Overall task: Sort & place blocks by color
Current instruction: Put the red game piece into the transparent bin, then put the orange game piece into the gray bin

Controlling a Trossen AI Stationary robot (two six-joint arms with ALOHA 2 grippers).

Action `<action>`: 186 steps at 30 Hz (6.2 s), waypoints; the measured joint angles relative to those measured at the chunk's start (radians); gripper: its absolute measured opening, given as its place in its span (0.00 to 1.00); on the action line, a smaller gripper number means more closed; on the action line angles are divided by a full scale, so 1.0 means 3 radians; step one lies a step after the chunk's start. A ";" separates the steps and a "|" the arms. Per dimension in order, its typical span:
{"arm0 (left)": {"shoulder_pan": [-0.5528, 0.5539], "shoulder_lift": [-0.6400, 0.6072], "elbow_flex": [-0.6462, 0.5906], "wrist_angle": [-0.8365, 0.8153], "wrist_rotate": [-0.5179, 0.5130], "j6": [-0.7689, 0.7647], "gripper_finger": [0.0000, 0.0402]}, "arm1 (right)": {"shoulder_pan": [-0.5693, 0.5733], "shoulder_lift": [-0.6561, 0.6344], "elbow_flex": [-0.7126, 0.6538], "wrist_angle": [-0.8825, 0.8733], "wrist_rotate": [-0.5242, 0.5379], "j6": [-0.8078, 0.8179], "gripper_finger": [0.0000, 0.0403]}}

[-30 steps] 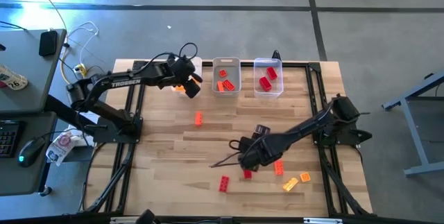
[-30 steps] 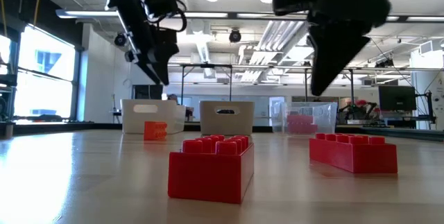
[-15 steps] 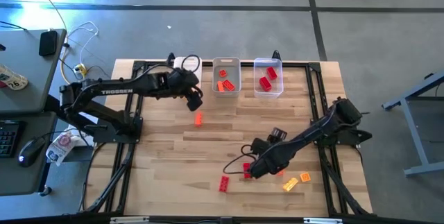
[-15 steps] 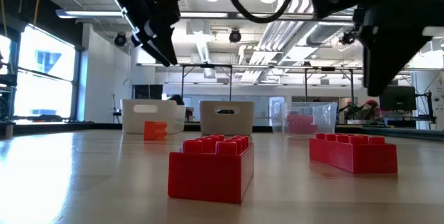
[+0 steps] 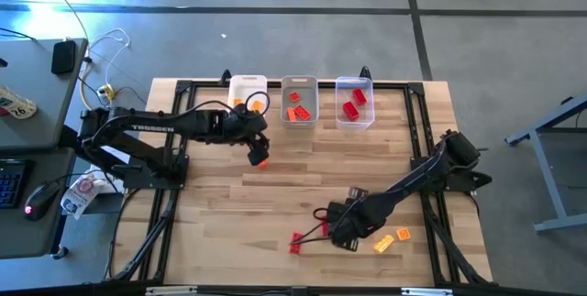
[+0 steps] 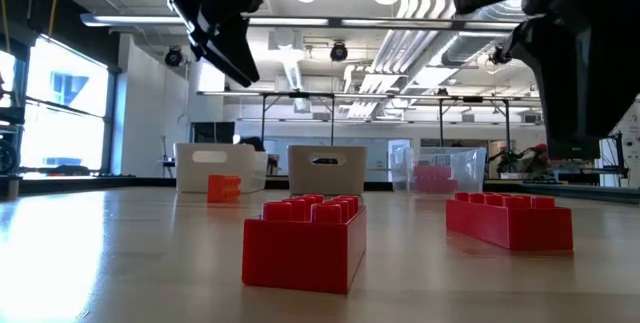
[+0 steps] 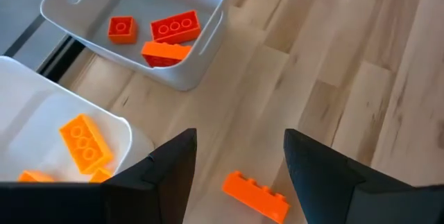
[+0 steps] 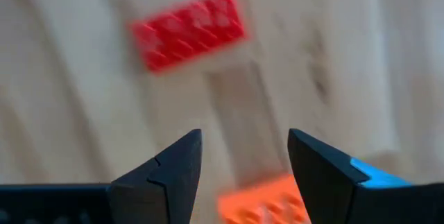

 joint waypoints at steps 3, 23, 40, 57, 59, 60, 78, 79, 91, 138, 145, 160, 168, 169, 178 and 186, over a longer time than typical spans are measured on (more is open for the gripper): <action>-0.0031 0.0000 0.0000 0.0000 -0.0002 -0.0010 0.51 | -0.0021 0.0000 0.0000 0.0295 -0.0072 0.0112 0.50; -0.0050 0.0003 0.0000 0.0001 -0.0003 -0.0011 0.51 | -0.0167 0.0000 0.0000 0.0711 0.0028 0.2390 0.50; -0.0050 0.0005 0.0000 0.0003 -0.0004 0.0028 0.51 | -0.0114 0.0141 0.0001 0.0771 0.0275 0.3195 0.50; -0.0050 0.0005 0.0000 0.0005 -0.0016 0.0081 0.51 | -0.0114 0.0371 0.0001 0.0836 0.0209 0.3295 0.50; -0.0049 0.0005 0.0000 0.0004 -0.0016 0.0081 0.51 | -0.0114 0.0400 0.0001 0.0858 0.0213 0.3290 0.50; -0.0049 0.0005 0.0000 0.0005 -0.0016 0.0081 0.51 | -0.0113 0.0415 0.0001 0.0876 0.0213 0.3276 0.50; -0.0049 0.0005 0.0000 0.0004 -0.0016 0.0081 0.51 | -0.0113 0.0614 0.0020 0.0772 0.0085 0.2975 0.34; -0.0049 0.0005 0.0000 0.0004 -0.0016 0.0081 0.51 | -0.0113 0.0612 0.0020 0.0779 0.0087 0.2892 0.30; -0.0049 0.0005 0.0000 0.0001 0.0008 0.0075 0.51 | -0.0283 0.0642 0.0511 -0.0056 0.0468 0.1950 0.28; -0.0049 0.0005 0.0000 0.0003 0.0018 -0.0010 0.51 | -0.2547 -0.0167 0.0070 -0.1013 0.2073 -0.0446 0.28; -0.0049 0.0005 0.0000 0.0001 0.0052 -0.0009 0.51 | -0.2865 -0.0552 -0.0366 -0.0083 0.1926 -0.0664 0.28; -0.0049 0.0005 0.0000 -0.0184 0.0082 -0.0400 0.51 | -0.3437 -0.0712 -0.0952 0.1075 0.0991 -0.0874 0.33; -0.0048 0.0005 -0.0001 -0.0391 0.0085 -0.1046 0.51 | -0.3580 -0.0711 -0.0858 0.1084 0.0745 -0.1060 0.34; -0.0048 0.0005 -0.0001 -0.0434 0.0085 -0.1103 0.51 | -0.3593 -0.0711 -0.0841 0.1079 0.0737 -0.1095 0.34; -0.0045 0.0005 -0.0001 -0.0774 0.0154 -0.1505 0.51 | -0.3658 -0.0711 -0.0591 0.0962 0.0689 -0.1371 0.44; -0.0073 0.0005 -0.0001 -0.0791 0.0464 -0.1786 0.51 | -0.3668 -0.0711 -0.0120 0.0451 0.0952 -0.1397 0.51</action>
